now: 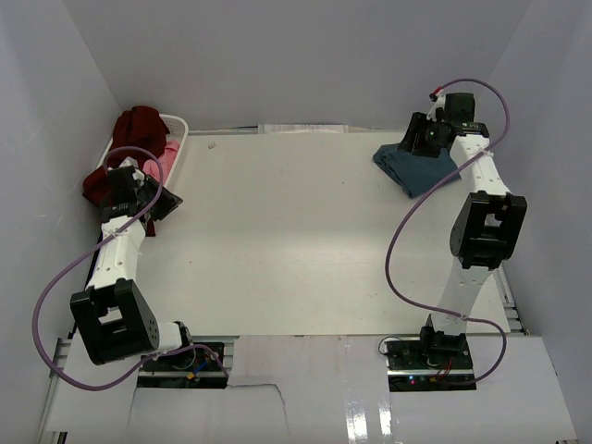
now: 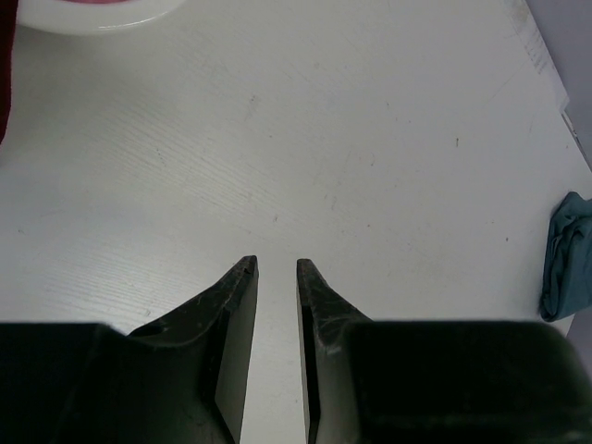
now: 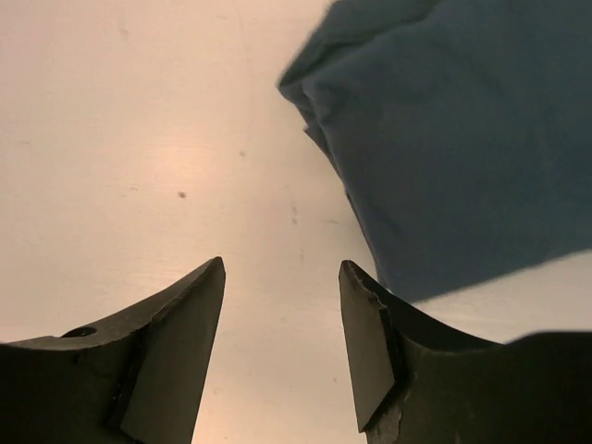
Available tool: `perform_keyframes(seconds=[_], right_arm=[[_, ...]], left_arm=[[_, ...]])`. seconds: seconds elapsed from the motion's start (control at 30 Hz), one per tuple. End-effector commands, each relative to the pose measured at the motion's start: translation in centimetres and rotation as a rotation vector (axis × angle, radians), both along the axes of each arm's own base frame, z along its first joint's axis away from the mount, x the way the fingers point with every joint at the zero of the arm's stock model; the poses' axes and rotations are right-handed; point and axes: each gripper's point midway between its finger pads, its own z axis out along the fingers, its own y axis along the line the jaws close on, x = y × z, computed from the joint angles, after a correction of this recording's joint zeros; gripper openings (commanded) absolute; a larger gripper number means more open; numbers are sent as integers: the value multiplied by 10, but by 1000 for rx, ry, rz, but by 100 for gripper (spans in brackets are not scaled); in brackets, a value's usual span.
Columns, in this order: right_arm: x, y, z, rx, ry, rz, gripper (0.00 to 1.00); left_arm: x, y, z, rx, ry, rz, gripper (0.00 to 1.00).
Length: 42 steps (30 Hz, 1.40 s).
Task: Fold and stack the t-shirts
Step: Put the neatly folded tshirt into the corner of the board with the right arm
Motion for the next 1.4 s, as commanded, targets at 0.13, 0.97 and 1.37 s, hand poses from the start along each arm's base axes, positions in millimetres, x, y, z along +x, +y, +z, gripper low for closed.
perform_keyframes(seconds=[0.13, 0.97, 1.37], right_arm=[[-61, -48, -52, -337, 269, -181, 58], [-49, -73, -139, -470, 488, -247, 8], [2, -39, -145, -287, 365, -175, 9]], left_arm=[[-3, 1, 15, 18, -56, -6, 35], [-4, 2, 10, 19, -40, -2, 34], [-4, 4, 7, 28, -29, 5, 34]])
